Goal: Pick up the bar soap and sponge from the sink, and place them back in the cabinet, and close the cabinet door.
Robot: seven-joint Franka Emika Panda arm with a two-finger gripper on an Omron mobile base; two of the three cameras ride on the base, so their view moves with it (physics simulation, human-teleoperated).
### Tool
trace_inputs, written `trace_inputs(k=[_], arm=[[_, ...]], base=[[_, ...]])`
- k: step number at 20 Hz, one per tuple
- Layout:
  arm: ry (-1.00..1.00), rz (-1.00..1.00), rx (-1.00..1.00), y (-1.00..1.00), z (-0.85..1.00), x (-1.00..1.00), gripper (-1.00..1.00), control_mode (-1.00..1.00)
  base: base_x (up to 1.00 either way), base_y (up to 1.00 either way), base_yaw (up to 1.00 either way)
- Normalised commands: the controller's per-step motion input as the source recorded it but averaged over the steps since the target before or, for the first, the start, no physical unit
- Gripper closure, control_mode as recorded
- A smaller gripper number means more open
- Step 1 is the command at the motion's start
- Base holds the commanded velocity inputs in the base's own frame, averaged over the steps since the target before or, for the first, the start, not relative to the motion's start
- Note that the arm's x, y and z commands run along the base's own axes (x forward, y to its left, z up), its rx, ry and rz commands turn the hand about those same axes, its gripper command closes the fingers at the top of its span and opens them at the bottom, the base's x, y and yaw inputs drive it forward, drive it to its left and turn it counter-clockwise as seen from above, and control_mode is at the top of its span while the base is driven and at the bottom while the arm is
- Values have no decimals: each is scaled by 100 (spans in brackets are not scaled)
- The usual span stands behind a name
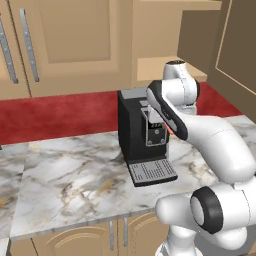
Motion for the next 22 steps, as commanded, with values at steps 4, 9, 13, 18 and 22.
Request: trace_inputs(k=[4,9,13,18,22], arm=[[-14,-3,0,0,34,29,100,-100],[-13,-4,0,-1,44,26,100,-100],[-12,-4,0,0,52,28,100,-100],[-8,-5,0,0,49,46,100,-100],[-9,-3,0,-1,42,51,100,-100]], base=[[0,0,0],[0,0,0],[0,0,0],[0,0,0],[0,0,0]])
